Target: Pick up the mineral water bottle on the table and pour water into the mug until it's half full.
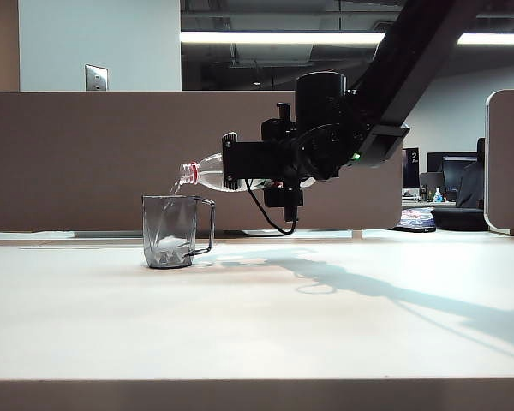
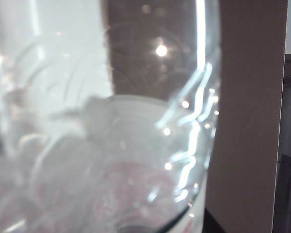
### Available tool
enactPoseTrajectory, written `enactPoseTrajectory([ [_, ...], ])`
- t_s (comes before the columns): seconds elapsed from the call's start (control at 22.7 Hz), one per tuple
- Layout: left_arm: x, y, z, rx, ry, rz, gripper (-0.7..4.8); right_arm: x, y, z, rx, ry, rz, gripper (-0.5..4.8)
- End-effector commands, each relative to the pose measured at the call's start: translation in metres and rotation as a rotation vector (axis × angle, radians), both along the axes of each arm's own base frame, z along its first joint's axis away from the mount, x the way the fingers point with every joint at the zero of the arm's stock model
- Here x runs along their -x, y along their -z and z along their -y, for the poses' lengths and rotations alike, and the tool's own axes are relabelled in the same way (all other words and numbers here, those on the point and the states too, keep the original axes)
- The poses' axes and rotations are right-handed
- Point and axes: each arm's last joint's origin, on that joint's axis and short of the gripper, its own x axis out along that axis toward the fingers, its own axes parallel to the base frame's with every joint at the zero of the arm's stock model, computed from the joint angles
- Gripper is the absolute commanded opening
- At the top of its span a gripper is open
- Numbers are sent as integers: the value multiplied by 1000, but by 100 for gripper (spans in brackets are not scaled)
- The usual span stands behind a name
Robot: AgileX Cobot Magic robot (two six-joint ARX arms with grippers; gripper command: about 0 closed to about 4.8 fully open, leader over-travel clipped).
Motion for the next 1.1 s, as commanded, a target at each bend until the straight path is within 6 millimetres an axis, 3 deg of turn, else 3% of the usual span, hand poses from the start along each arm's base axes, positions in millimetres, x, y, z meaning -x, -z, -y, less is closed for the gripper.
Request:
enactPoseTrajectory([
  [0.04,-1,-2,-2,6,-13,12,-5,1,-16,-1,-38,-3,72,328],
  [0.35,-4,-2,-8,5,-93,12,-5,1,-16,-1,-39,-3,73,328],
  [1.1,-7,2,-8,-14,-97,-28,-5,1,-17,0,-19,-1,86,328],
])
